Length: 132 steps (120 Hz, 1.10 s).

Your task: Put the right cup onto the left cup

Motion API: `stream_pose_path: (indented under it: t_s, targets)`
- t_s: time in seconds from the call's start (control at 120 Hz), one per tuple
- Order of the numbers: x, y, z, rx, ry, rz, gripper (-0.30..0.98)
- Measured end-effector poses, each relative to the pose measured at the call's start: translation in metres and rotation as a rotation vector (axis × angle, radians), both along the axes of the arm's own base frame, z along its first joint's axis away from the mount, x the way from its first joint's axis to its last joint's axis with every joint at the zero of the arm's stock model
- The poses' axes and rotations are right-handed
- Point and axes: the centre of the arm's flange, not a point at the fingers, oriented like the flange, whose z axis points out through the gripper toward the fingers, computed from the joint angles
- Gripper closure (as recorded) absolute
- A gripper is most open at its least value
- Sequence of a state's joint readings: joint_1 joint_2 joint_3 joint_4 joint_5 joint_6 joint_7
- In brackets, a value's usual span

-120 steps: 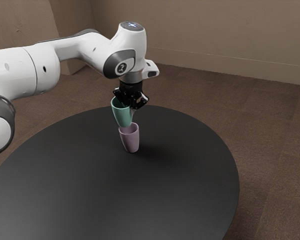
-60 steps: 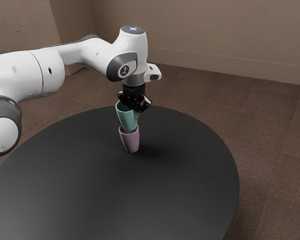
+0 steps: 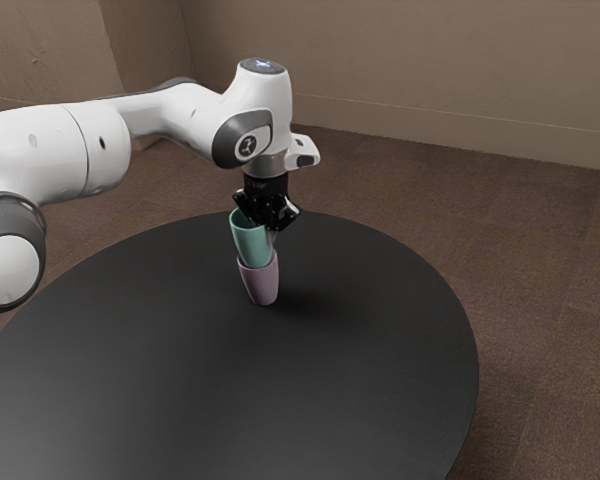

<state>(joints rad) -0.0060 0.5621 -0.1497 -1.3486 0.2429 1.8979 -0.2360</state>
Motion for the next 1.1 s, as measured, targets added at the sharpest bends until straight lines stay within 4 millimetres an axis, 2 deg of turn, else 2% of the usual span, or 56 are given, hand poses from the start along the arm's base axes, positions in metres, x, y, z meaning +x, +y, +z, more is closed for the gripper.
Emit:
stream_pose_path:
  t_s: [0.392, 0.575, 0.692, 0.867, 1.1]
  targets:
    - [0.005, 0.004, -0.022, -0.004, 0.01, -0.009, 0.78]
    - [0.006, 0.001, -0.024, -0.012, 0.009, -0.016, 0.39]
    - [0.006, 0.001, -0.024, -0.014, 0.007, -0.019, 0.23]
    - [0.006, 0.0, -0.021, -0.014, 0.002, -0.024, 0.1]
    - [0.005, -0.003, -0.012, -0.015, -0.01, -0.031, 0.03]
